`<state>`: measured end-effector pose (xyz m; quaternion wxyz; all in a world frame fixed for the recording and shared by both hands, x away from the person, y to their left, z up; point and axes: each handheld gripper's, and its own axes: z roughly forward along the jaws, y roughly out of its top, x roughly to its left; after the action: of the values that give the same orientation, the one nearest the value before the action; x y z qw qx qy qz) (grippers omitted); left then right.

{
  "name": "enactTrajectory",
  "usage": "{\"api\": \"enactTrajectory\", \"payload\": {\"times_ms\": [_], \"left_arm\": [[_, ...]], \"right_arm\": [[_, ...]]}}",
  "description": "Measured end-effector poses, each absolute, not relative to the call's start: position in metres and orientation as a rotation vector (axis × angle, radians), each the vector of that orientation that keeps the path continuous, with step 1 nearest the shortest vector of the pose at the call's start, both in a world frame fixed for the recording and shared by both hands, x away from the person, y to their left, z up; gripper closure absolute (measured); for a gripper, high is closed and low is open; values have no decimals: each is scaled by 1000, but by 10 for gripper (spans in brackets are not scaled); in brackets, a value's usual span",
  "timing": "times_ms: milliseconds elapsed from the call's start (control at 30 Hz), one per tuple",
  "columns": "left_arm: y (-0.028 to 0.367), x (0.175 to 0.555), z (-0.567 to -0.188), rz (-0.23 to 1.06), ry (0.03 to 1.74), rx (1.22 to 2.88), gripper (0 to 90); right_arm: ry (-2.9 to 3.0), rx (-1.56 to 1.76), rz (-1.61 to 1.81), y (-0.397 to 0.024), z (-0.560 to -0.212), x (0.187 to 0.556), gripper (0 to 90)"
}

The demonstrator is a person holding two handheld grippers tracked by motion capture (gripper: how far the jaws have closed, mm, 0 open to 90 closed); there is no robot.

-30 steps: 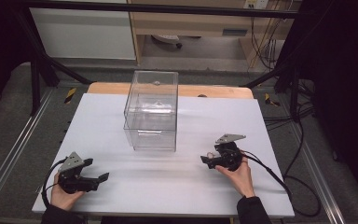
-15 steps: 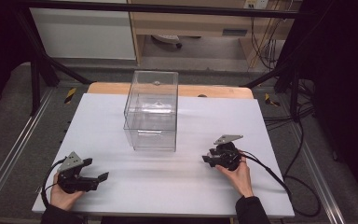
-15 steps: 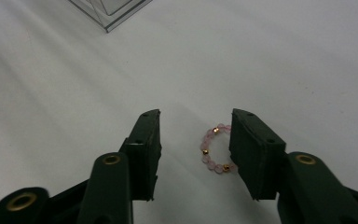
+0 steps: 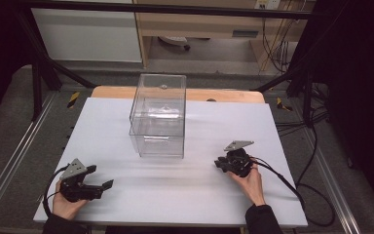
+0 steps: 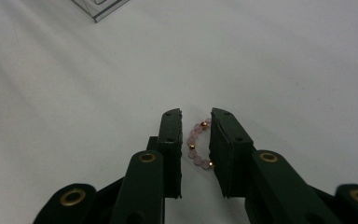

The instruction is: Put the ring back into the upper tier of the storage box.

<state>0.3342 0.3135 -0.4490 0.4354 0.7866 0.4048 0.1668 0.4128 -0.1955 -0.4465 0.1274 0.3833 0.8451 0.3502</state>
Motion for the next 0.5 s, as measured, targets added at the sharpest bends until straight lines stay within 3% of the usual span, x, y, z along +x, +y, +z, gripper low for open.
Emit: {"api": "enactTrajectory", "payload": {"times_ms": [500], "left_arm": [[313, 334, -449, 417, 1008, 1957, 77]], "right_arm": [[2466, 1096, 1026, -196, -450, 415, 837]]}}
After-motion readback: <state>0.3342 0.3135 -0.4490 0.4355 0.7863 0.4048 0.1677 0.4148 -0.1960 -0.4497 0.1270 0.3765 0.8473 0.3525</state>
